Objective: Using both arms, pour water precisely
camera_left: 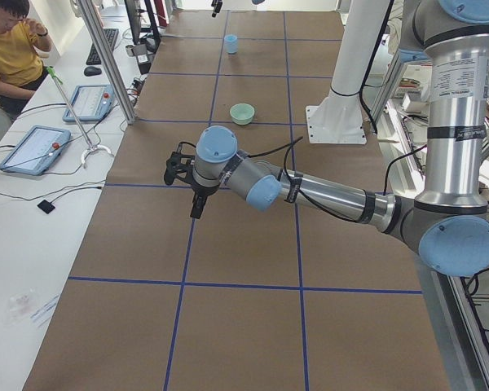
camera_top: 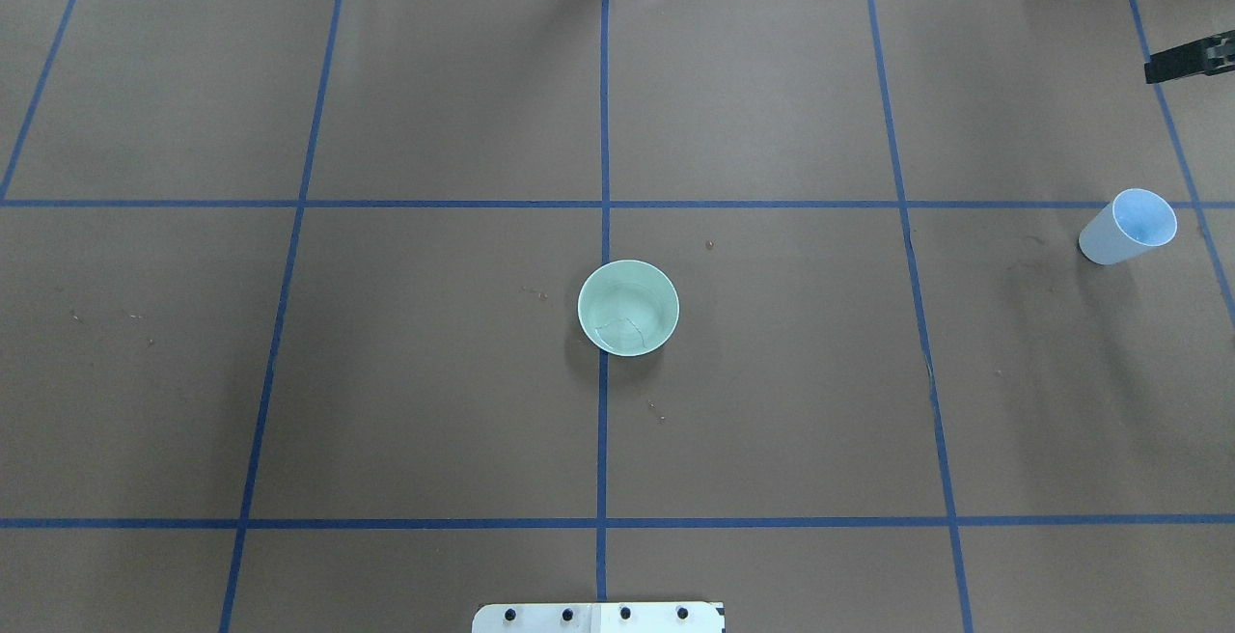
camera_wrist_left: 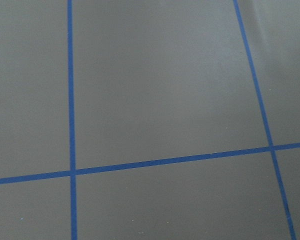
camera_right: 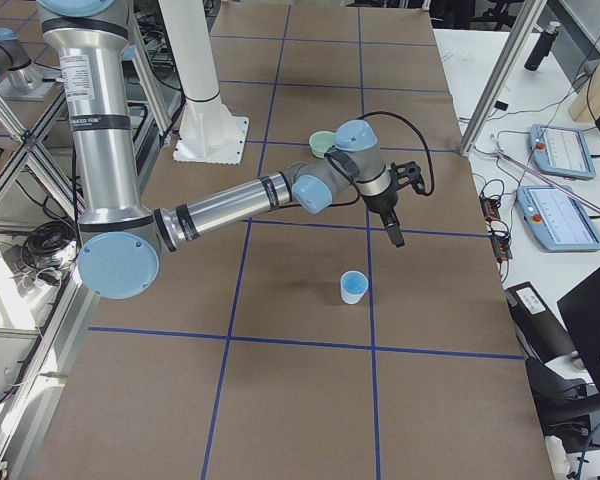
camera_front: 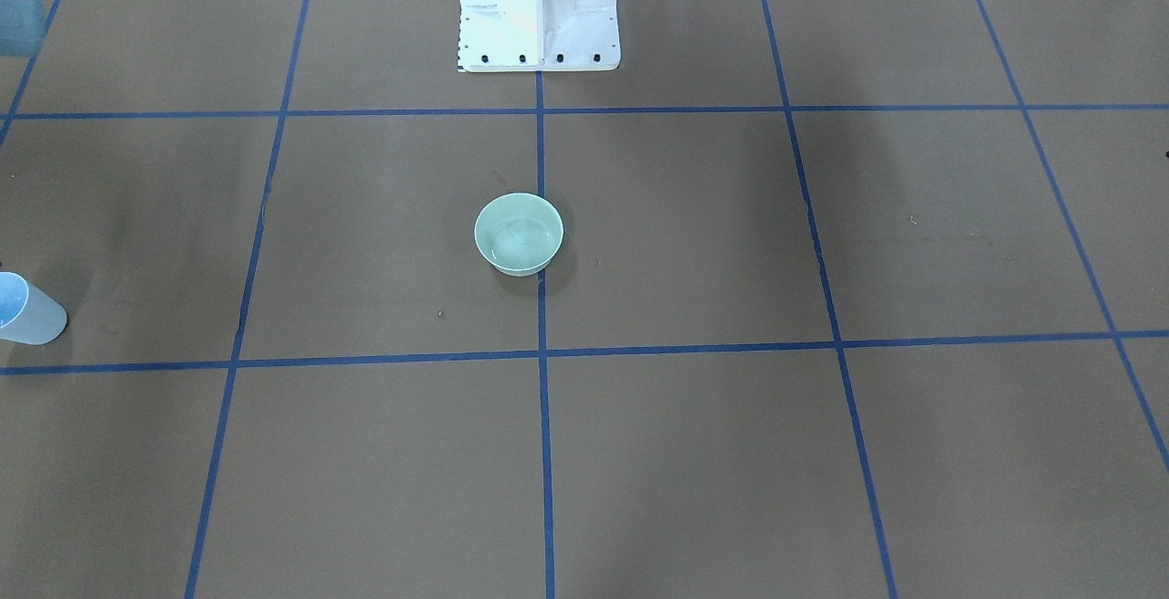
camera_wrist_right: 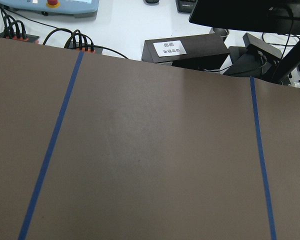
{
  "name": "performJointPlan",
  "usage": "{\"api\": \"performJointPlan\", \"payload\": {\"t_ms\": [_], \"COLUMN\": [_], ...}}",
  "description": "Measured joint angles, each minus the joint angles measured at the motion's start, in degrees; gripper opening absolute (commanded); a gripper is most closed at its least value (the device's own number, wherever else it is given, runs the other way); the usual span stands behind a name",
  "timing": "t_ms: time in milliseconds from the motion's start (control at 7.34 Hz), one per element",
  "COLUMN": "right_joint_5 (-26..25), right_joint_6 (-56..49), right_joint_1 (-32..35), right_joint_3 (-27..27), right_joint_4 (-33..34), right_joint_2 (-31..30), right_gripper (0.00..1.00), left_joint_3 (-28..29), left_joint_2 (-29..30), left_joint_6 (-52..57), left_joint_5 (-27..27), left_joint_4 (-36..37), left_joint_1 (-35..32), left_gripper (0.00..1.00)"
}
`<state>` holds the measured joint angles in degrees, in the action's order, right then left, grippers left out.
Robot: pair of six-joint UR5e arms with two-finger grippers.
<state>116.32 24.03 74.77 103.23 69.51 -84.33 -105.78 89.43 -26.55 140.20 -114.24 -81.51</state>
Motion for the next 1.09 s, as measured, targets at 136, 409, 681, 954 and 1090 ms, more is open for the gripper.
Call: {"api": "performJointPlan", "payload": {"t_ms": [136, 409, 681, 954, 1090], "right_joint_5": [5.2, 14.1, 17.7, 17.1, 16.5], "right_joint_6": [-6.7, -16.9, -23.7, -34.8, -38.4], "right_joint_1": [4.5, 12.4, 16.9, 19.7, 20.4], "right_joint_3": [-2.7, -8.4, -11.5, -13.1, -13.3], "right_joint_4": [0.1, 0.6, 2.4, 7.7, 11.0], "right_joint_2": [-0.1, -0.3, -1.5, -3.3, -4.5], "right_gripper": [1.0, 1.0, 1.0, 1.0, 1.0], "left_joint_3": [0.0, -0.2, -0.1, -0.3, -0.3], "left_joint_2": [2.8, 7.7, 12.8, 19.0, 22.4], "left_joint_6": [-3.2, -10.5, -16.9, -22.0, -23.4], "left_joint_5": [0.2, -1.3, -5.7, -10.9, -13.6], "left_joint_4": [-1.2, -1.5, 0.8, 7.6, 12.2], "left_joint_1": [3.0, 9.6, 17.2, 23.6, 27.0], "left_gripper": [1.0, 1.0, 1.0, 1.0, 1.0]}}
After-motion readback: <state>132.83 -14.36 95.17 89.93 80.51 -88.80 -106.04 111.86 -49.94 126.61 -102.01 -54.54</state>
